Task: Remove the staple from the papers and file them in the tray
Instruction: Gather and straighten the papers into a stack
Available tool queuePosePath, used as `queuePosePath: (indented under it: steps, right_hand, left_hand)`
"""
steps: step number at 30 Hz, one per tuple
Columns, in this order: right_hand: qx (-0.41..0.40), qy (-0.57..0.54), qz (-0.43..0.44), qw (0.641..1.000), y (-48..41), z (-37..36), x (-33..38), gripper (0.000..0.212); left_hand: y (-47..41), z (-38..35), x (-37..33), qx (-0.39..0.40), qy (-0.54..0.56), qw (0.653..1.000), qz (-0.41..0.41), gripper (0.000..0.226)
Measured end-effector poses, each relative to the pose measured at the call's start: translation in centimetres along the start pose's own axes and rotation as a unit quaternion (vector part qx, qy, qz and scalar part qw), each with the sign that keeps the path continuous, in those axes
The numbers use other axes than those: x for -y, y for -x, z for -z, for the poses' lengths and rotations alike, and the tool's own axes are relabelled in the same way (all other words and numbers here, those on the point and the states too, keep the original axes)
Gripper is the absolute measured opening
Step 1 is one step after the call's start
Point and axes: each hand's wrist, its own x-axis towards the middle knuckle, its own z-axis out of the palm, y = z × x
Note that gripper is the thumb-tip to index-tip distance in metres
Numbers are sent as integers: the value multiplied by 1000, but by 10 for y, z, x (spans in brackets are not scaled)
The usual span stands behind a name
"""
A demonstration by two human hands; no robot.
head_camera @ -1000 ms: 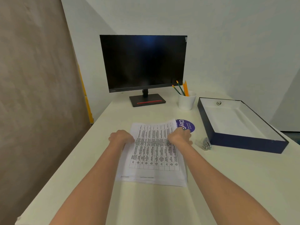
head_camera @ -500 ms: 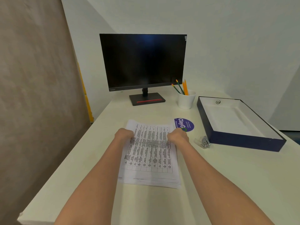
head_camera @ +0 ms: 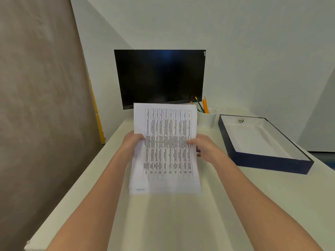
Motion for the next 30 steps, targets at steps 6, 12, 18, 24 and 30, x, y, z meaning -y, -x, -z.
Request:
queuePosePath:
  steps: [6,12,18,24,30]
  right_hand:
    - [-45,-60,153,985,4,-8,41,27]
    - [-81,-53,226,969,11,-23,50,32]
    - [-161,55,336,926,11,-27,61,57]
    - [-220,201,426,854,16,-27,76,66]
    - [-227,227,396,860,13,-26,74,47]
  left_hand:
    - [23,-16,-34,-76,46,980,-179,28]
    - [34,-25,-30,-94,-2,961,-261,35]
    - [30,-22,-39,-129,-63,931,-335,56]
    - [29,-23,-57,-181,-217,848,-448,79]
    - [22,-22,-54,-169,-245,848,-438,51]
